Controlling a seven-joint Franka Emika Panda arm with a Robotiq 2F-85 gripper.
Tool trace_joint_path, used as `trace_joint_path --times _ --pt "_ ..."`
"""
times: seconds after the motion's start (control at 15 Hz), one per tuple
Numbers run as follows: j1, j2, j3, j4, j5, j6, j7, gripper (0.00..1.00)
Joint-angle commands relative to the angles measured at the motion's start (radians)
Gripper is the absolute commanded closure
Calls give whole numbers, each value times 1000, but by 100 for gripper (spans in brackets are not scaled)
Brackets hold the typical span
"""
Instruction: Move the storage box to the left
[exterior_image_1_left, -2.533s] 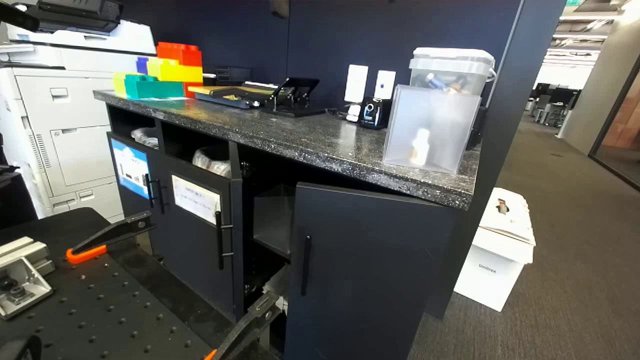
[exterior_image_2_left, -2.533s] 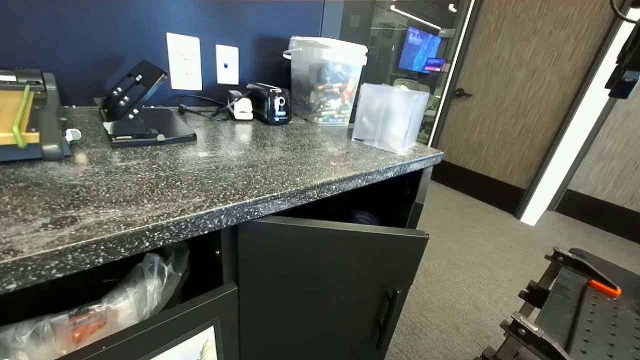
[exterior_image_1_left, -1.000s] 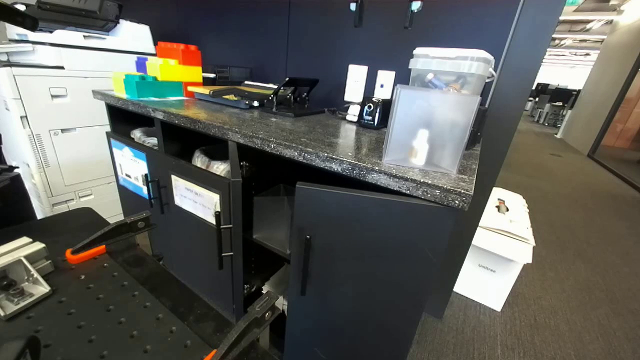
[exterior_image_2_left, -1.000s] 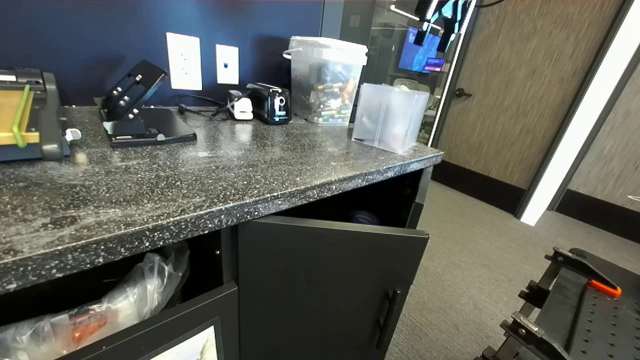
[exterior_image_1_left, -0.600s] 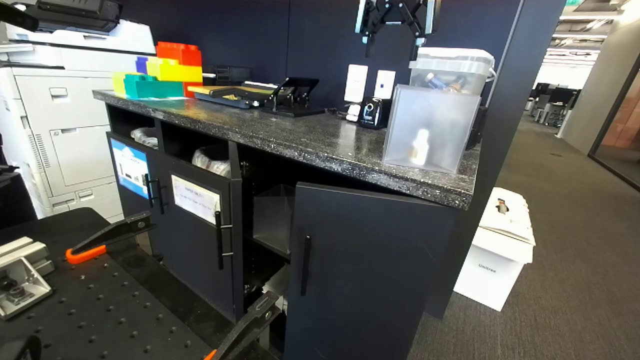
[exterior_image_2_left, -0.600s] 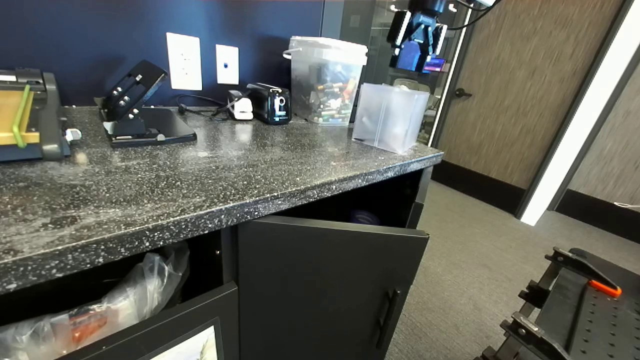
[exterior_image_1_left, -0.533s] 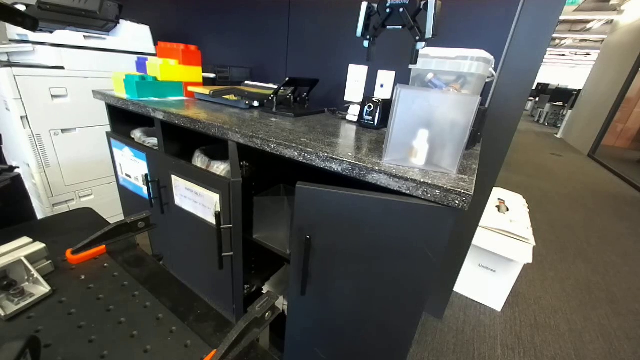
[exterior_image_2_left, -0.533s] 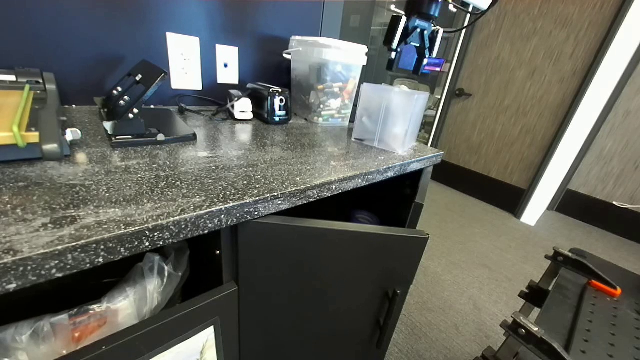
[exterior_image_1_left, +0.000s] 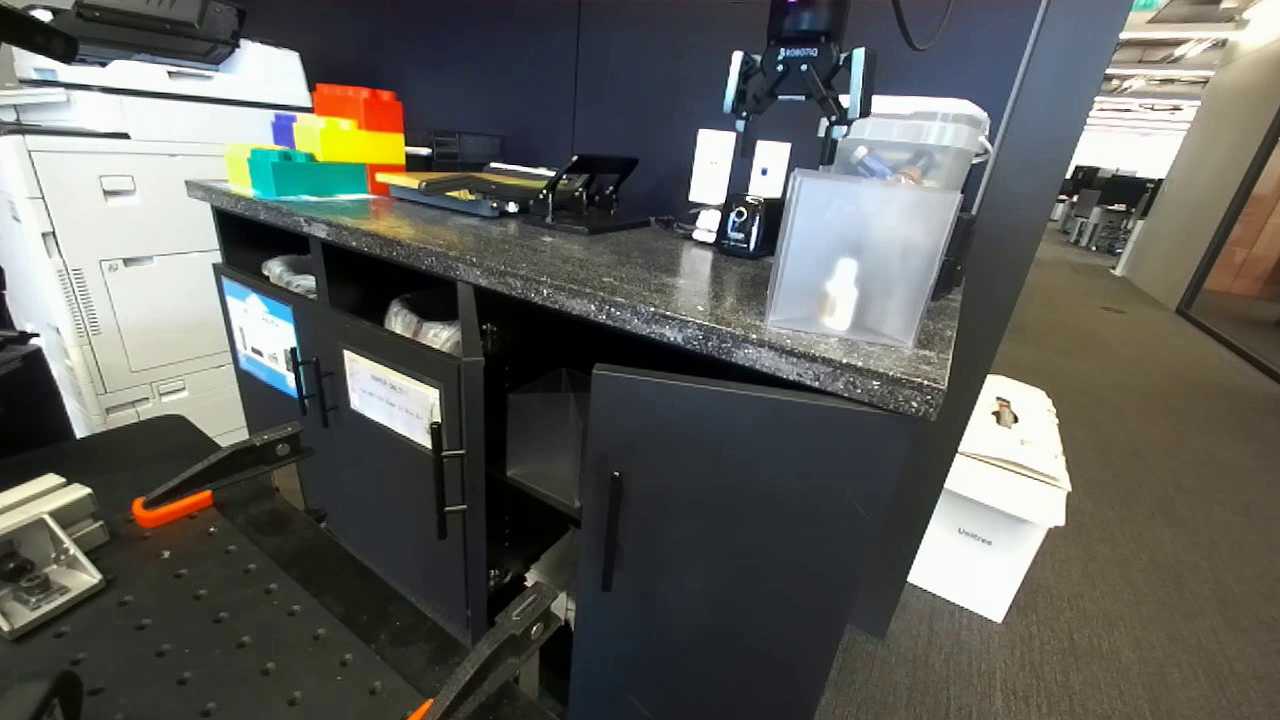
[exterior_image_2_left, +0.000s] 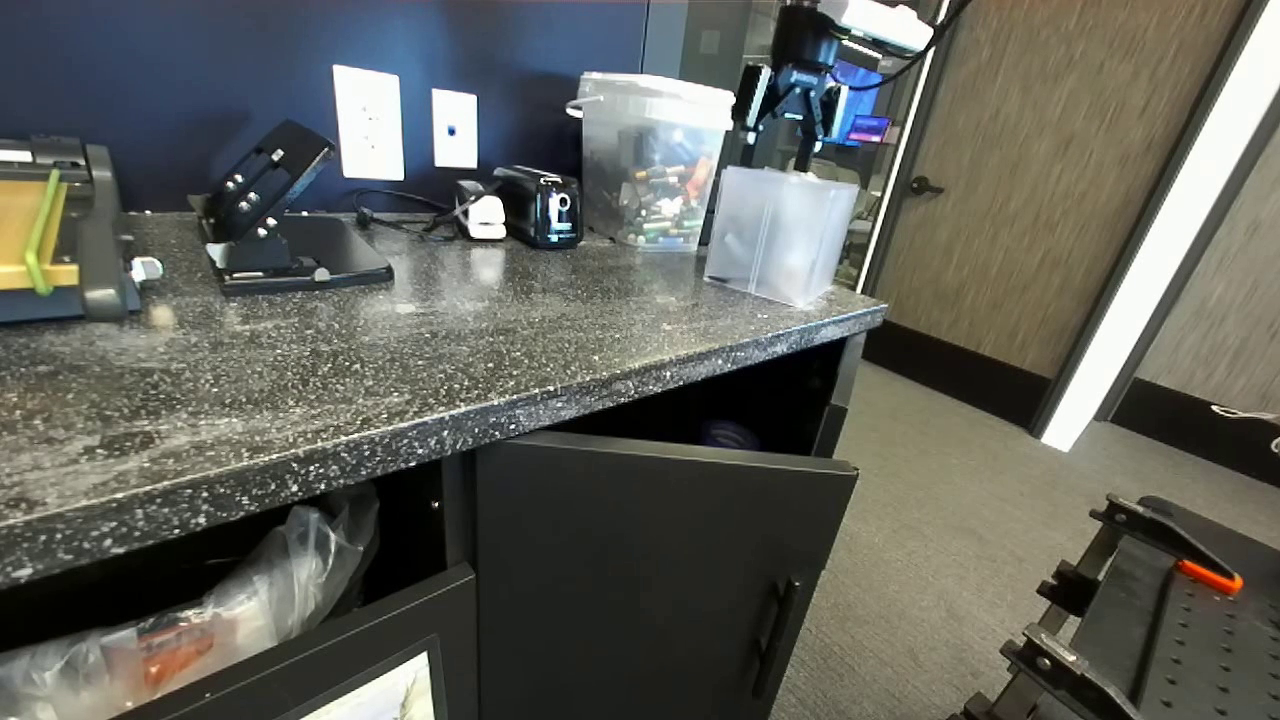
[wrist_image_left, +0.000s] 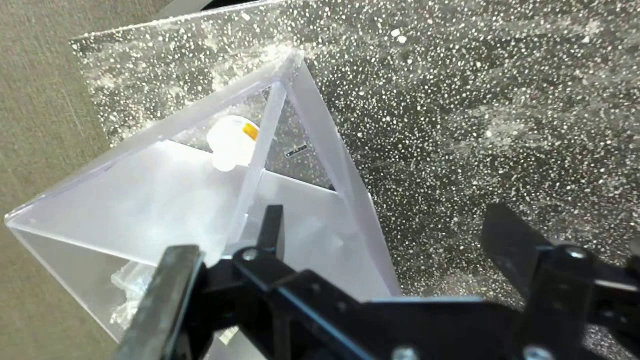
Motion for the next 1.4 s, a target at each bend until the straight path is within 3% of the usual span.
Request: trace_joint_path --times 0.0,0.33,0.47,1.07,1.13,1.33 --pt "-7 134 11 232 -17 -98 30 0" --pt "9 203 -11 317 -14 -132 32 0" --pt "12 216 -14 324 -14 -124 32 28" --pt "22 244 -47 334 -34 -103 49 94" --pt "19 243 -50 335 -36 -101 53 100" --pt "14 223 -42 332 -25 -127 33 99"
